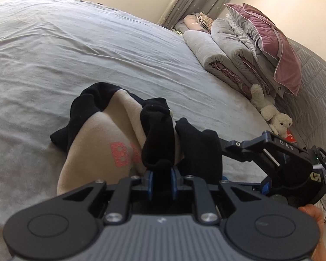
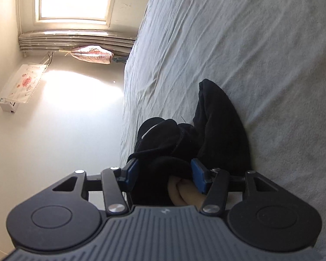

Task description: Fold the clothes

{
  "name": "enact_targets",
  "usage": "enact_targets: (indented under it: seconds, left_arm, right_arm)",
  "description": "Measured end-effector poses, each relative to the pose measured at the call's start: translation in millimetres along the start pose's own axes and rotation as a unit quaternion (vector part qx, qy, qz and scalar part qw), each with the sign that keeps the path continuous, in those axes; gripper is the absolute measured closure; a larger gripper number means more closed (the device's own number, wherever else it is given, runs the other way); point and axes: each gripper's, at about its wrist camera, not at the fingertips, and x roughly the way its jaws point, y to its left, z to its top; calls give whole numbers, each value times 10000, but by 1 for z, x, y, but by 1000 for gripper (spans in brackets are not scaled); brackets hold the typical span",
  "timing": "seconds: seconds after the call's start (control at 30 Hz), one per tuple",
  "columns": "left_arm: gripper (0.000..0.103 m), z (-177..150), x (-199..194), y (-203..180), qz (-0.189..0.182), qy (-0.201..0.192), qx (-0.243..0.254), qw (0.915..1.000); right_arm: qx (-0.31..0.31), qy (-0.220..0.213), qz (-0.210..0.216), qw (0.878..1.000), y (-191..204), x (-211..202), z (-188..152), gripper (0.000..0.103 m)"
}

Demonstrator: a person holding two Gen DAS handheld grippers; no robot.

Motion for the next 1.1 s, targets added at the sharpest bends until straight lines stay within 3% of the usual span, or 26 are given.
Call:
enact_targets:
  seconds: [0.1,0.17,0.23,0.47,0.73,1.1]
  left_arm:
    - [80,0,-2,0,27,-120,4,9999]
    - [66,1,-4,1,8,-248,-69,9997]
    - [60,2,-5,2,-25,-332,-137,9994]
    - [48,3,-9,4,-181,-486,-355,9980]
    - [48,4,-4,6,-7,-365,-396,9985]
    - [47,3,0,8,239,-273,-351,9987]
  right_arm:
    - [-473,-141,-239,9985,13,-3,-7,69]
    - [-808,-309,-395,9955,24,-8,-10,75]
    - [-1117,-516,-467,9913,35,-13,-11,79]
    - [-1916,-1329,-718,9698,59,-33,-7,82]
    - [-2666,-2076,-1001,9359,70,-32,-1,82]
    - [-3098,-2743,-1388,8997,64,-46,9,83]
